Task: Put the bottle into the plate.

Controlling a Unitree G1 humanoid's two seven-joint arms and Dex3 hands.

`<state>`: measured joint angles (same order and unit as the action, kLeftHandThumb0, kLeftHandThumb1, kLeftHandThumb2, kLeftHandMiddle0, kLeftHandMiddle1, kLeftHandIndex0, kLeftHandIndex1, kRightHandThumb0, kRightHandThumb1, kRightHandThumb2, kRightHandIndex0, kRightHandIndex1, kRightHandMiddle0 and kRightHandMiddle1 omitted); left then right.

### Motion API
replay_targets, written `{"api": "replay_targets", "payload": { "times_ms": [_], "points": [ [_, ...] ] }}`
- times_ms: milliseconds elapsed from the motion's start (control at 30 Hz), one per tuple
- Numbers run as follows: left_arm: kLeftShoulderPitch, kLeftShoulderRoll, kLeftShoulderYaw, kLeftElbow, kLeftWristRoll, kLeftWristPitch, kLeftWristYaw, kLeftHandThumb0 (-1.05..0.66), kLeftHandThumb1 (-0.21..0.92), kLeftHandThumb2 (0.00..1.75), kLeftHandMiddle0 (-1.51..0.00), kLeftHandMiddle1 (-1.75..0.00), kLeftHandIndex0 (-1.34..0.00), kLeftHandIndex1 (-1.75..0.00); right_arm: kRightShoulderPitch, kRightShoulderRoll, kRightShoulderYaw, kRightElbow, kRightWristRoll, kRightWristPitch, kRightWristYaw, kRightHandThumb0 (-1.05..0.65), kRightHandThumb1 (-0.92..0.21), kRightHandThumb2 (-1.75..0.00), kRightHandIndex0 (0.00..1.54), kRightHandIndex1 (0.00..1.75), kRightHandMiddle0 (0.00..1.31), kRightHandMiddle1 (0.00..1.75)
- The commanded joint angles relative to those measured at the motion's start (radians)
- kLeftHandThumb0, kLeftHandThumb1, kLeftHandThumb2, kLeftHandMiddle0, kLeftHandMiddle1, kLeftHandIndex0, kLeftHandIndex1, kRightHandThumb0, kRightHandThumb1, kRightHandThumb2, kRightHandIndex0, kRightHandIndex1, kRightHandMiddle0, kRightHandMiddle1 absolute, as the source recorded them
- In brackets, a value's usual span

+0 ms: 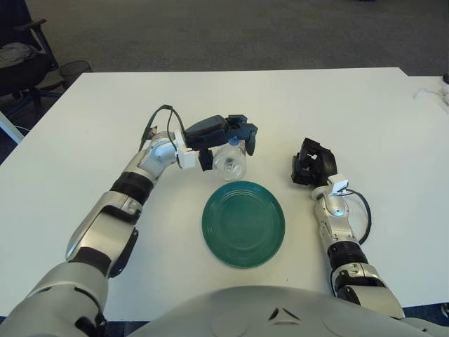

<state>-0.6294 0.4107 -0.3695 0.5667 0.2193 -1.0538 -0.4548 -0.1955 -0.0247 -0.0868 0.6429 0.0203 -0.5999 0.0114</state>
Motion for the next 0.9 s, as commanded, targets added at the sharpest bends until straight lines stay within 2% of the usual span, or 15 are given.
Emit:
{"api": "replay_targets", "payload": {
  "times_ms": [0,133,200,333,467,667,867],
  "points": [
    [0.017,-0.002,-0.006,-0.069,0.021,-0.049,-0.003,0.0,0.04,1.59,-0.86,-1.61,-0.6,-1.75,0.037,0.014,0.008,0.062,-0.01,0.023,-0.005,-0.06,-0.24,-1.34,1.2,1.75,1.02,1.75],
    [0.041,-0.013,-0.019,-0.118,0.078,-0.121,0.016,0.0,-0.01,1.65,-0.89,-1.62,-0.64,-1.75,0.03,0.014,0.009,0.072,-0.011,0.021,-0.008,-0.06,-0.24,-1.34,1.2,1.75,1.02,1.75],
    [0.066,0.027,-0.004,-0.187,0.129,-0.134,0.006,0.0,-0.04,1.68,-0.91,-1.62,-0.66,-1.75,0.027,0.014,0.009,0.076,-0.012,0.02,-0.009,-0.06,-0.24,-1.34,1.2,1.75,1.02,1.75],
    [0.121,0.109,0.026,-0.339,0.217,-0.094,-0.037,0.0,-0.06,1.7,-0.93,-1.61,-0.68,-1.75,0.019,0.014,0.008,0.088,-0.011,0.017,-0.01,-0.06,-0.24,-1.34,1.2,1.75,1.02,1.75],
    [0.101,0.15,0.031,-0.404,0.314,-0.072,-0.061,0.0,-0.08,1.73,-0.93,-1.65,-0.69,-1.75,0.013,0.013,0.008,0.096,-0.011,0.016,-0.011,-0.06,-0.24,-1.34,1.2,1.75,1.02,1.75],
    [0.106,0.168,0.042,-0.461,0.41,-0.053,-0.03,0.0,-0.07,1.74,-0.89,-1.72,-0.68,-1.75,0.006,0.011,0.007,0.105,-0.01,0.014,-0.012,-0.06,-0.24,-1.34,1.2,1.75,1.02,1.75],
    [0.117,0.177,0.033,-0.484,0.423,-0.034,-0.012,0.0,-0.07,1.74,-0.9,-1.72,-0.68,-1.75,0.004,0.011,0.008,0.11,-0.01,0.01,-0.013,-0.06,-0.24,-1.34,1.2,1.75,1.02,1.75]
  ]
}}
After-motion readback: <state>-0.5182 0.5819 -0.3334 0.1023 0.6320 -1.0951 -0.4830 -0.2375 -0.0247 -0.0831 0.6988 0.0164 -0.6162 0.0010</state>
